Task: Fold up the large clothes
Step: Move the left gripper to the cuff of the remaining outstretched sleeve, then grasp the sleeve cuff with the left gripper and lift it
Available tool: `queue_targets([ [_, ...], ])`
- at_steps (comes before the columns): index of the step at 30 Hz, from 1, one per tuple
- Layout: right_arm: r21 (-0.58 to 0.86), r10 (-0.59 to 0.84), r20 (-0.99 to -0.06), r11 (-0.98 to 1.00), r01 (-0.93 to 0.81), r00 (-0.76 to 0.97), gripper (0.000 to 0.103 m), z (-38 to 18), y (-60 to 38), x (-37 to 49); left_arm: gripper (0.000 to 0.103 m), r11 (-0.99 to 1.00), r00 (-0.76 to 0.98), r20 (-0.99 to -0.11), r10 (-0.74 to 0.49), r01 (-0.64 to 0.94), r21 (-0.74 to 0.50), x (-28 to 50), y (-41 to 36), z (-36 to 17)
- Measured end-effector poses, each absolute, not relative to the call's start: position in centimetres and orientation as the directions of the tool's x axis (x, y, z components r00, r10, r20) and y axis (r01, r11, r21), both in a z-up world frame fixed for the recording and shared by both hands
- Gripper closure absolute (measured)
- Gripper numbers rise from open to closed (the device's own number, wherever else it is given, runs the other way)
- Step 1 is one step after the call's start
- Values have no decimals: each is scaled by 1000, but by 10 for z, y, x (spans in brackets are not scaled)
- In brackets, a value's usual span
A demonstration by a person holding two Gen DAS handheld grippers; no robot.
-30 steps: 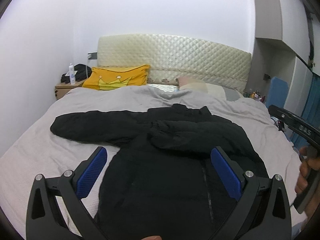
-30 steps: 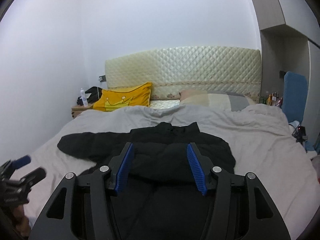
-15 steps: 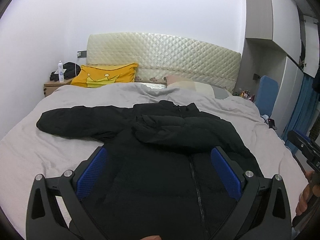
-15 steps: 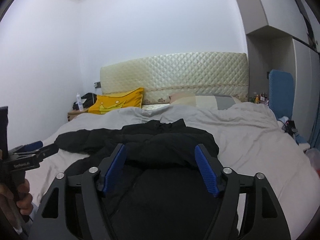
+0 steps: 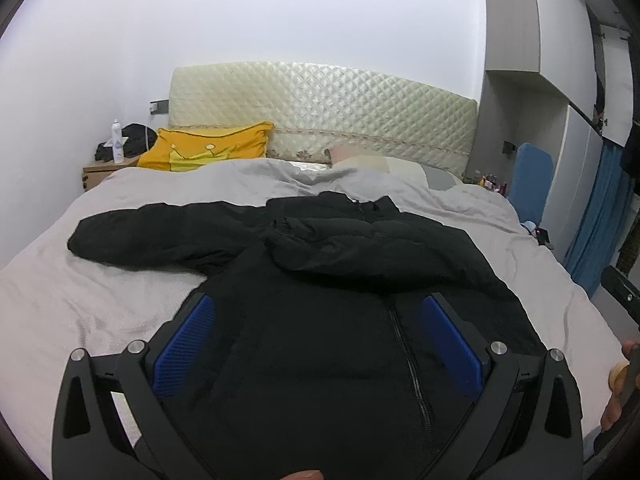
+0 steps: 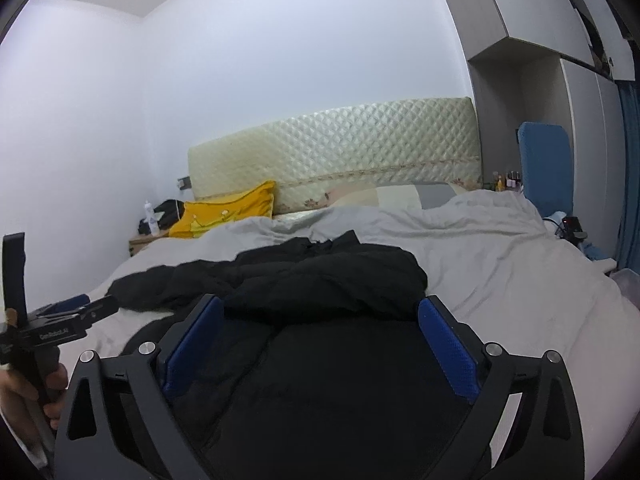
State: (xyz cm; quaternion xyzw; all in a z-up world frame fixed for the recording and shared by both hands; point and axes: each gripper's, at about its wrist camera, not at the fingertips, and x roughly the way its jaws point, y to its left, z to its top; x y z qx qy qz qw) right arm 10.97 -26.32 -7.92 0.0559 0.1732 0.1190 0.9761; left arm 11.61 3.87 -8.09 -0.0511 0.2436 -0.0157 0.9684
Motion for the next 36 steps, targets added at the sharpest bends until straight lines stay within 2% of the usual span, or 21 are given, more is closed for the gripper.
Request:
queue_targets([
  [11, 93, 219, -339, 976, -199, 915, 3, -94, -254, 113, 0, 993, 825, -557, -99, 48, -105, 147, 42, -81],
  [16, 153, 215, -330, 973, -173, 919, 3, -101, -268, 116, 0, 992, 795, -600, -90, 20, -122, 183, 72, -73],
  [22, 184, 223, -319, 968, -171, 921, 2, -104, -278, 116, 0, 979, 791, -612, -26, -105, -177, 231, 148, -69],
  [26, 207, 222, -324, 965, -160, 920, 2, -108, -282, 120, 0, 979, 787, -613, 71, -174, -109, 259, 190, -78],
  [30, 196, 165, -339, 975, -102, 926, 2, -115, -281, 129, 0, 950, 768, -638, 48, -232, -208, 279, 239, -93],
  [36, 204, 157, -368, 975, -85, 917, 2, -125, -271, 146, 0, 928, 748, -661, 66, -289, -235, 301, 295, -126],
])
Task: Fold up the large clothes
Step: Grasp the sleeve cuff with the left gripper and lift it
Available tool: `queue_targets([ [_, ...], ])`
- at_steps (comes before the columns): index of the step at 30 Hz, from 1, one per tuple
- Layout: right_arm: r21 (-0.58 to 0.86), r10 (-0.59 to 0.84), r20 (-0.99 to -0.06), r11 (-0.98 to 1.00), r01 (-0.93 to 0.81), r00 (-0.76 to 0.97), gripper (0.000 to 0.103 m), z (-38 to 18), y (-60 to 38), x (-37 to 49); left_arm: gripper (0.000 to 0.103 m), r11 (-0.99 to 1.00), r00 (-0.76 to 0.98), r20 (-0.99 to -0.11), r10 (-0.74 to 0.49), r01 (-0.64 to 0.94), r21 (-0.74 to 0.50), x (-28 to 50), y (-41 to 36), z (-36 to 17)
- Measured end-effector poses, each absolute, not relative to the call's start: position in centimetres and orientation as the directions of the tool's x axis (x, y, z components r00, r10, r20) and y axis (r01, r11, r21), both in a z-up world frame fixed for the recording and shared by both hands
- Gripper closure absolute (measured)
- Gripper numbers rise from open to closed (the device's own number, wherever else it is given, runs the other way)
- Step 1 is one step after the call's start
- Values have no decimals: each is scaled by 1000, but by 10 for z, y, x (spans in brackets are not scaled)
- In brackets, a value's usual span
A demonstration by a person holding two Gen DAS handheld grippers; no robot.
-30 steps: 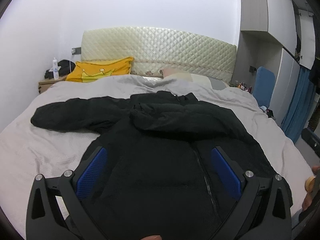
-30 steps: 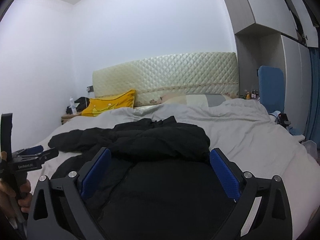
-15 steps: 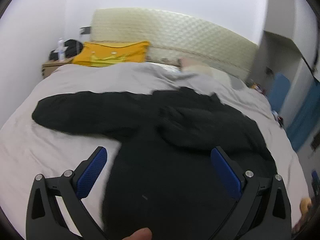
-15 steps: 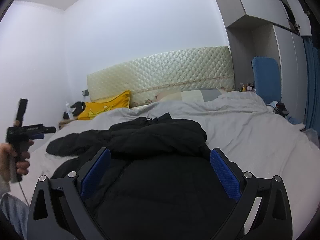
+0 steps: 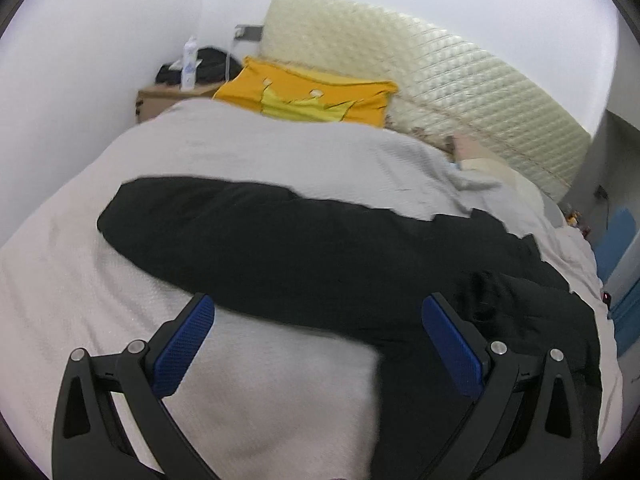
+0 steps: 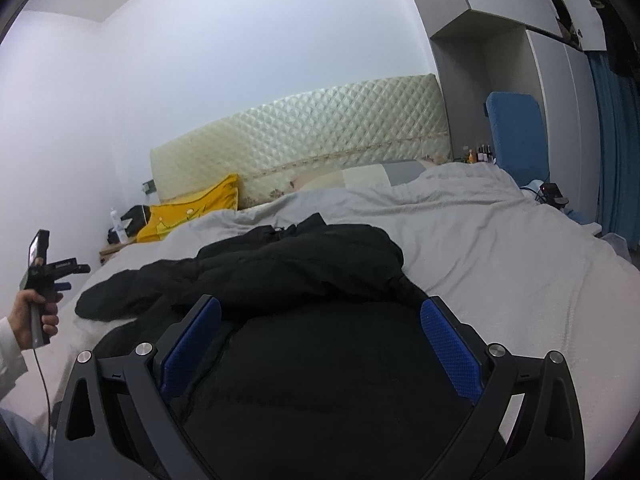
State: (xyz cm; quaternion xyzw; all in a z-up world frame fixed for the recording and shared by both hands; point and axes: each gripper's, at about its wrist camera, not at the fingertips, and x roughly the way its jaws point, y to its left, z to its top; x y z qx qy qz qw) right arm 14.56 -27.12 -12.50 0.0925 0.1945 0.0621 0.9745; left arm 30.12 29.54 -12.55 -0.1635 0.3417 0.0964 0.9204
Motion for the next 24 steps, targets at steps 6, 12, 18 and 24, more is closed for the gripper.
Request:
queue_targets([
  [6, 182, 133, -396, 981, -65, 909, 2, -133, -261, 158, 2, 827, 758, -652, -25, -350, -440, 305, 366, -161],
  [12, 152, 107, -431, 987, -44, 896, 2, -142, -250, 173, 6, 619, 813, -577, -83, -412, -669, 302, 435, -209],
  [18, 135, 74, -461, 991, -13, 885, 2, -151, -240, 186, 12, 534, 812, -577, -80, -454, -713, 317, 472, -248],
  [24, 151, 86, -486, 988, -13, 870, 2, -159, -231, 201, 27, 505, 848, -528, -54, -432, -747, 336, 491, -257],
])
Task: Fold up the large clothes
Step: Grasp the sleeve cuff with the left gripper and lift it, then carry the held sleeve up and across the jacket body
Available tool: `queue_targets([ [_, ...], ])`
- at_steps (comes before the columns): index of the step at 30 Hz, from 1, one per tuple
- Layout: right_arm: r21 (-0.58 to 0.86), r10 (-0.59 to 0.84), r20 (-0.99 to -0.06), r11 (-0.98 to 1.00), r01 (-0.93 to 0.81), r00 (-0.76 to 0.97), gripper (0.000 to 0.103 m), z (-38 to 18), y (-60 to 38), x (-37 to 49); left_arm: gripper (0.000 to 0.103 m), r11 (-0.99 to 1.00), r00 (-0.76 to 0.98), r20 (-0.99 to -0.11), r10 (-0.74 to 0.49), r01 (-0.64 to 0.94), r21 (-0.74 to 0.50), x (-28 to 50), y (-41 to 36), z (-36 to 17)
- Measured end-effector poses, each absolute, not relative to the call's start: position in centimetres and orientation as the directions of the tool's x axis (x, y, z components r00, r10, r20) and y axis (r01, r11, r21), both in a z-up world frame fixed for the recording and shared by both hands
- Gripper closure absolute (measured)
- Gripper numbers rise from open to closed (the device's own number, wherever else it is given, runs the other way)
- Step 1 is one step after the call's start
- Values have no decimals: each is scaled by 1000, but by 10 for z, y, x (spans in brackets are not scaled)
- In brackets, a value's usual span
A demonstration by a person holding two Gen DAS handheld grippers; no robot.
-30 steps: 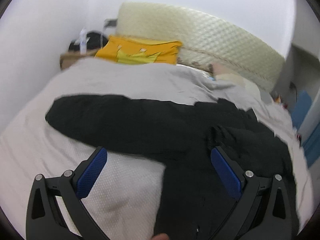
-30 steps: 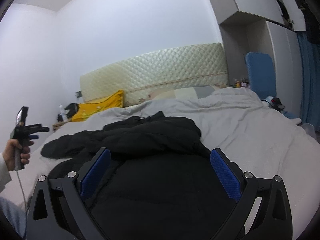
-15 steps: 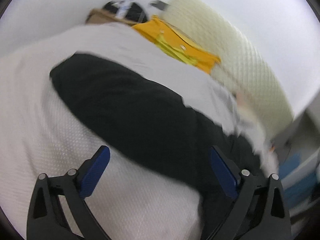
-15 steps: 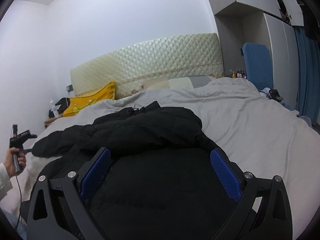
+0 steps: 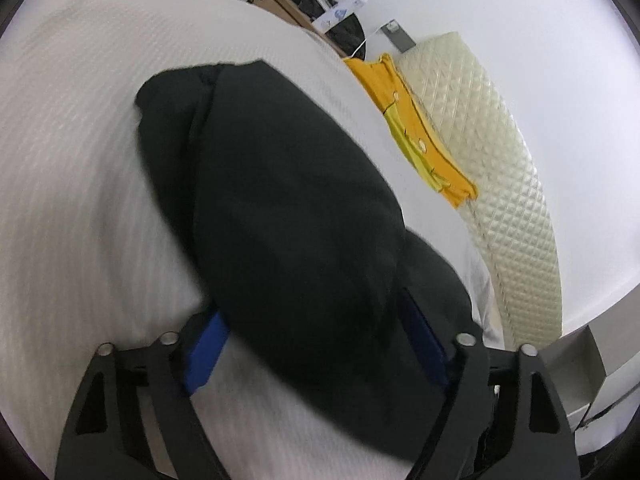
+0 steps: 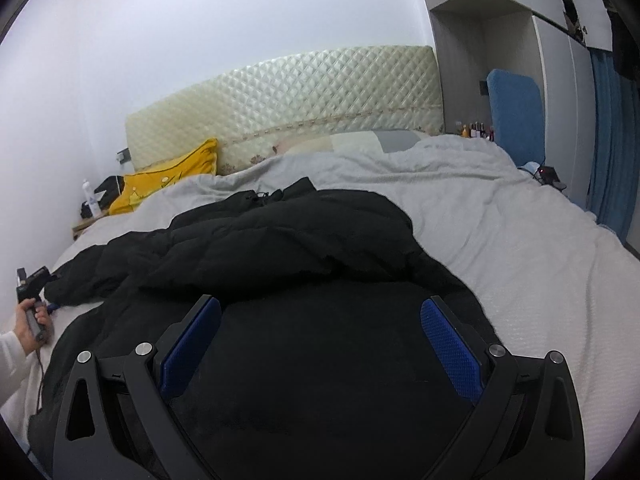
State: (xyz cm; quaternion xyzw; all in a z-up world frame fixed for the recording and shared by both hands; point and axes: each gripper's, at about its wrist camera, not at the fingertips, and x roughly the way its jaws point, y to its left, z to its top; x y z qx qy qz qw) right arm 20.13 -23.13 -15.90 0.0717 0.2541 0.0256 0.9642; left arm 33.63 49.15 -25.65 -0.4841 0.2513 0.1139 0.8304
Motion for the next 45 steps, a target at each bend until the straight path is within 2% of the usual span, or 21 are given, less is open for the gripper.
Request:
queue_targets([
  [2, 139, 83, -491, 990, -16, 867, 2, -162, -228, 204, 33, 507, 845, -532, -51, -437, -743, 346, 497, -256],
  [4, 133, 79, -501, 991, -14, 862, 2, -165, -226, 207, 43, 522, 834, -551, -41, -452, -723, 358, 499, -255],
  [5, 134, 84, -506, 991, -18, 859, 2, -166, -225, 208, 52, 535, 815, -578, -35, -473, -700, 364, 499, -256],
  [7, 129, 84, -510, 991, -20, 856, 2, -166, -223, 209, 57, 557, 797, -604, -21, -492, -669, 367, 496, -257],
  [9, 125, 89, -514, 992, -29, 853, 2, -166, -220, 209, 75, 569, 802, -598, 2, -492, -658, 363, 494, -252],
  [11, 128, 98, -517, 991, -36, 850, 2, -166, -219, 208, 87, 573, 803, -596, 30, -502, -648, 360, 493, -246],
  [14, 146, 110, -516, 988, -40, 850, 2, -164, -221, 208, 95, 590, 794, -602, 87, -528, -611, 352, 486, -230],
  [22, 211, 148, -485, 976, -49, 862, 2, -150, -233, 205, 98, 579, 804, -573, 156, -545, -607, 339, 475, -173],
  [30, 228, 168, -422, 971, -75, 891, 2, -129, -244, 185, 99, 687, 833, -523, 179, -486, -540, 333, 426, -79],
  [38, 240, 189, -358, 965, -105, 914, 0, -111, -261, 166, 99, 803, 884, -441, 153, -372, -465, 322, 357, 0],
  [45, 226, 230, -323, 961, -161, 918, 0, -102, -264, 155, 99, 858, 914, -387, 119, -291, -423, 318, 293, 48],
])
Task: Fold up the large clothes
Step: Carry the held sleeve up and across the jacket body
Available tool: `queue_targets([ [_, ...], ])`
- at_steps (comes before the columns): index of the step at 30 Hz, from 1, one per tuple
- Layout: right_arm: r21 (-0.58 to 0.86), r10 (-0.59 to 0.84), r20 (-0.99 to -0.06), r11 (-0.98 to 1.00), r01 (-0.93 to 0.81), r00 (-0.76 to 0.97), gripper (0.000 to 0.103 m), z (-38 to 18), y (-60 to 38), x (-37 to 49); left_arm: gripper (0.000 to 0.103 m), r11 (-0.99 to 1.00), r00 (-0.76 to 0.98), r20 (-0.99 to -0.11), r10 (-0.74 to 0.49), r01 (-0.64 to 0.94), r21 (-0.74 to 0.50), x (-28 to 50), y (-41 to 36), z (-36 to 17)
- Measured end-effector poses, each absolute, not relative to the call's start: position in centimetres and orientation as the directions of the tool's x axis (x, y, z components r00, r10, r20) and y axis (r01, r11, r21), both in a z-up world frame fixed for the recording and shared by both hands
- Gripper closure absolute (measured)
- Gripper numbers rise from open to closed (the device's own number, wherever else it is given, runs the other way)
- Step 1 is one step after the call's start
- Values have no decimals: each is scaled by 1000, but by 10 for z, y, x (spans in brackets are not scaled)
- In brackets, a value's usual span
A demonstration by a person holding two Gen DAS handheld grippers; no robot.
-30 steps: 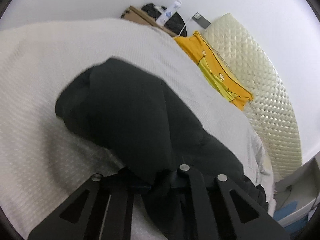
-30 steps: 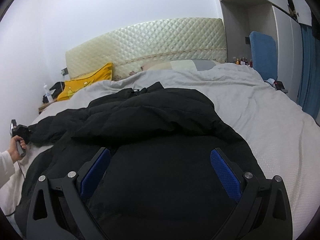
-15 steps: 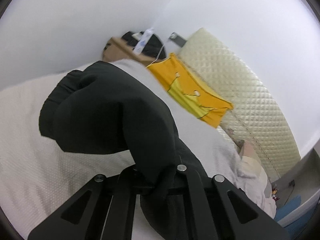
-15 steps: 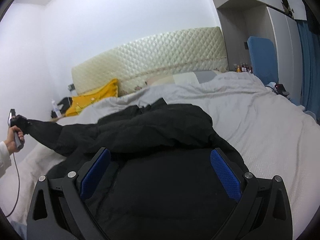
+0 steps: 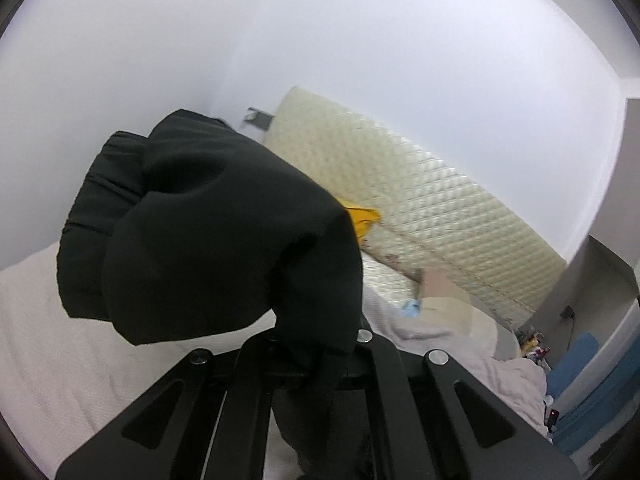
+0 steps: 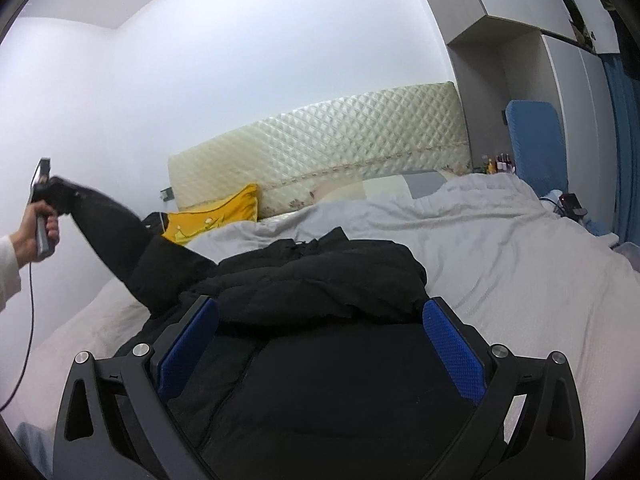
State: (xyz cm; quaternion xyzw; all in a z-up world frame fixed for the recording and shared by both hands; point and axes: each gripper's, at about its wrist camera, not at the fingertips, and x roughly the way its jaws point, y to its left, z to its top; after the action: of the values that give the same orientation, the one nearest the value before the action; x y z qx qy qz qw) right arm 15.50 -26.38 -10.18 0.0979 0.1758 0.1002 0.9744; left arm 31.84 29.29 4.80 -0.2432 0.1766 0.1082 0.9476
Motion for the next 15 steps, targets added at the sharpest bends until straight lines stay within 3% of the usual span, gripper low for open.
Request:
queue_targets([
  [15, 257, 221, -267, 954, -152, 938, 0, -87, -304, 132, 99, 955, 936, -353, 8, -111, -273, 329, 142, 87],
])
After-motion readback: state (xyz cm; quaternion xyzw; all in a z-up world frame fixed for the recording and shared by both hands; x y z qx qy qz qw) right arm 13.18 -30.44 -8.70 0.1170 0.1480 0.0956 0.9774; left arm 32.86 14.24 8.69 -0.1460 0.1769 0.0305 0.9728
